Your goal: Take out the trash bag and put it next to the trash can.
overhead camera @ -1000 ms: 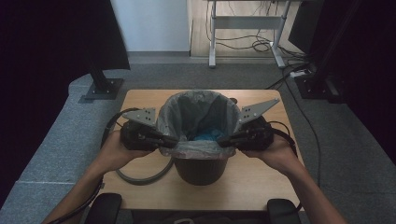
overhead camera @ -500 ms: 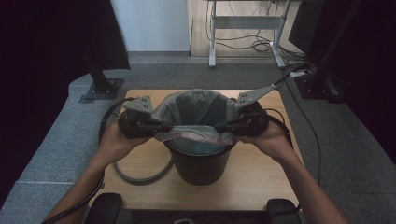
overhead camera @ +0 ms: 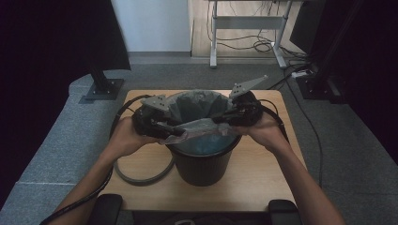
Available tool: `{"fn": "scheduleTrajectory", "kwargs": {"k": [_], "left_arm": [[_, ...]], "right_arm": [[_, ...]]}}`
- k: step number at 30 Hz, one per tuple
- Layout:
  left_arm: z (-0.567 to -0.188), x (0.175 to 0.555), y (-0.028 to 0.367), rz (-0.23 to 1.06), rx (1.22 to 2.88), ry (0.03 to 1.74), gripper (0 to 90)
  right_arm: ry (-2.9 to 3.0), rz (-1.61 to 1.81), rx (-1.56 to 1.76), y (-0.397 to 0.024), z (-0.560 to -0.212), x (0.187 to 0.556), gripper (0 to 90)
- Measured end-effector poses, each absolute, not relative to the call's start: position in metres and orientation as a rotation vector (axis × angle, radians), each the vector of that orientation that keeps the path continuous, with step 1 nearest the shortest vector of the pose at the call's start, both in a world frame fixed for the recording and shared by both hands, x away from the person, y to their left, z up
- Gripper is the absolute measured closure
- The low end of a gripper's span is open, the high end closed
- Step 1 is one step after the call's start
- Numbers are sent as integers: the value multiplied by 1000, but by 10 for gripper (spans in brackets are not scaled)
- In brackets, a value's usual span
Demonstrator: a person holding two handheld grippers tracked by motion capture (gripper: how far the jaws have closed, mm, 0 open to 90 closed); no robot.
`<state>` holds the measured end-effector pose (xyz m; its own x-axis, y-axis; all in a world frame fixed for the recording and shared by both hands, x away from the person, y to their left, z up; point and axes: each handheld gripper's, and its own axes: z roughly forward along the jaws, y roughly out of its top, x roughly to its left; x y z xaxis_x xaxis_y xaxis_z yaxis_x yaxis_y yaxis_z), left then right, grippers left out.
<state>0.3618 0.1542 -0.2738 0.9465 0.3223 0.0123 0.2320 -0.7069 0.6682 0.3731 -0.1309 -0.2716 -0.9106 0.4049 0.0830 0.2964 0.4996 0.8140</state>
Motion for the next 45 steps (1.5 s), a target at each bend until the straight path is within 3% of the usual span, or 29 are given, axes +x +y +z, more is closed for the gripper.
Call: {"fn": "scheduleTrajectory", "kwargs": {"k": [2, 4, 9, 13, 30, 32, 35, 39, 43, 45], "left_arm": [[-273, 364, 152, 193, 2405, 407, 845], [-272, 367, 152, 209, 2394, 426, 888], [-269, 373, 158, 227, 2345, 477, 898], [-267, 382, 166, 239, 2315, 523, 899], [-271, 433, 195, 219, 2256, 745, 897], [-273, 435, 194, 231, 2253, 770, 860], [-275, 439, 193, 240, 2261, 837, 680], [-280, 445, 193, 180, 2262, 859, 612], [-281, 444, 189, 177, 2257, 824, 724], [-280, 443, 186, 221, 2264, 819, 749]], "right_arm": [[2621, 1378, 607, -130, -272, 373, 887], [2623, 1380, 604, -130, -272, 372, 875], [2616, 1365, 628, -133, -271, 368, 631], [2591, 1342, 647, -142, -268, 365, 548], [2543, 1254, 760, -161, -277, 376, 530], [2541, 1241, 764, -160, -278, 377, 530], [2526, 1219, 774, -161, -279, 379, 522], [2433, 1197, 817, -166, -278, 381, 375], [2365, 1161, 878, -171, -281, 388, 216], [2372, 1128, 910, -172, -287, 393, 180]]}}
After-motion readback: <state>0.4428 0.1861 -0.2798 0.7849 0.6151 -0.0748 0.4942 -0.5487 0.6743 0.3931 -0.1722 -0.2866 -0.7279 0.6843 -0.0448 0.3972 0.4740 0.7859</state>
